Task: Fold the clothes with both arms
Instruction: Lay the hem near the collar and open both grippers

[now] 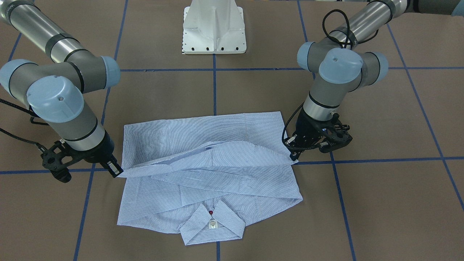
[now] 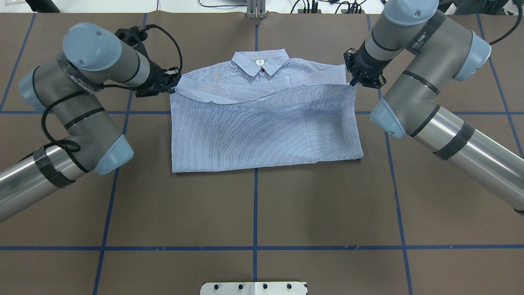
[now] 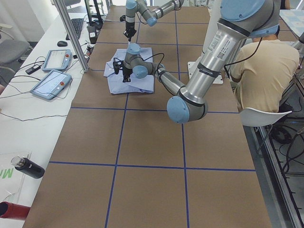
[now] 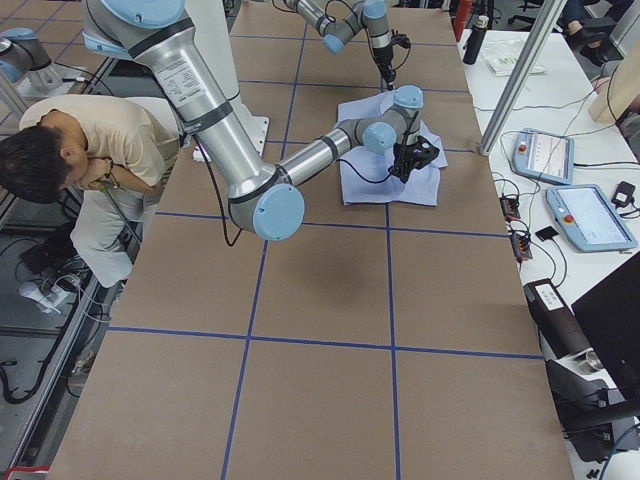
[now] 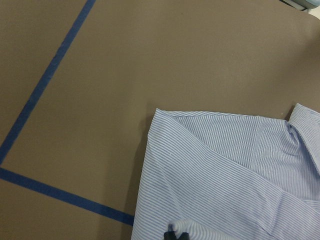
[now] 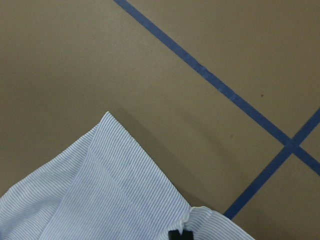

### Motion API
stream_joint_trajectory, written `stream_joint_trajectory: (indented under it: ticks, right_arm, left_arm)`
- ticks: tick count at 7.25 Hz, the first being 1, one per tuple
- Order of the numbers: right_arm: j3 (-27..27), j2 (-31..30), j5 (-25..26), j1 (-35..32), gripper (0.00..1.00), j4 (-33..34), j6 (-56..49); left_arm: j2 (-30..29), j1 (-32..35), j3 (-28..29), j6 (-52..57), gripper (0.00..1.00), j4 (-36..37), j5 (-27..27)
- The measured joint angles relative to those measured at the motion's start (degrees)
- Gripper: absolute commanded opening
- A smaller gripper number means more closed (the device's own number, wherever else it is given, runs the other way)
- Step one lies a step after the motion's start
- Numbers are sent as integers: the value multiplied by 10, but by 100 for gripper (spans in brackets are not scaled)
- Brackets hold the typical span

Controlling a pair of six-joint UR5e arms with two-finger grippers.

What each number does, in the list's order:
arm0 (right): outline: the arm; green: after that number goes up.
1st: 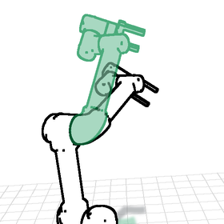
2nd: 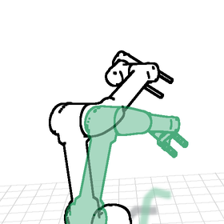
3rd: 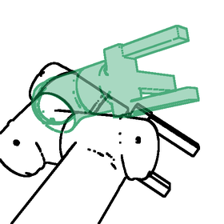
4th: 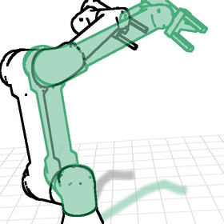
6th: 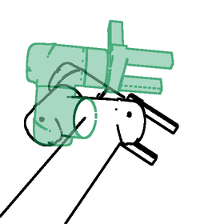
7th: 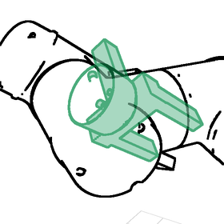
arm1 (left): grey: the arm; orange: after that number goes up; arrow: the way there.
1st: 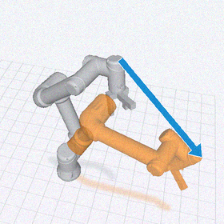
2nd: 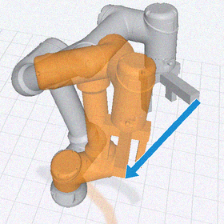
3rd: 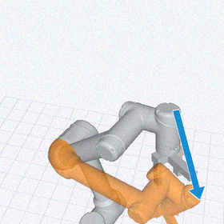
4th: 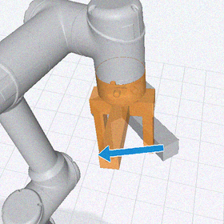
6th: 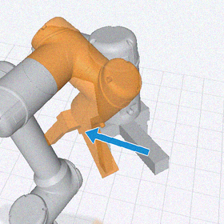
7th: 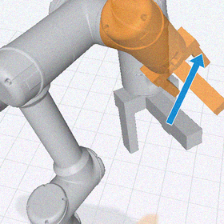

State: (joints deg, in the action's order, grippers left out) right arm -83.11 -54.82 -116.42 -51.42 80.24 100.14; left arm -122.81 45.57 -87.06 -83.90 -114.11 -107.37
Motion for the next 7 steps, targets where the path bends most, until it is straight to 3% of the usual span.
stream_joint_trajectory:
  ticks: [2, 3, 4, 5, 7]
  right_arm:
    - [23, 9, 1, 0, 0, -10, -3]
    - [45, 22, 2, 0, 0, -15, -4]
    - [87, 44, 4, 0, 99, -35, -5]
    - [139, 67, 9, 0, 100, -72, -4]
    - [184, 95, 17, -12, 100, -112, -3]
  left_arm:
    - [-8, 5, 38, 2, 4, -31, 2]
    - [-19, 10, 60, 2, 28, -39, 2]
    - [-37, 16, 91, 2, 59, -47, 2]
    - [-54, 23, 129, 2, 100, -67, 4]
    - [-67, 34, 172, 6, 100, -105, 10]
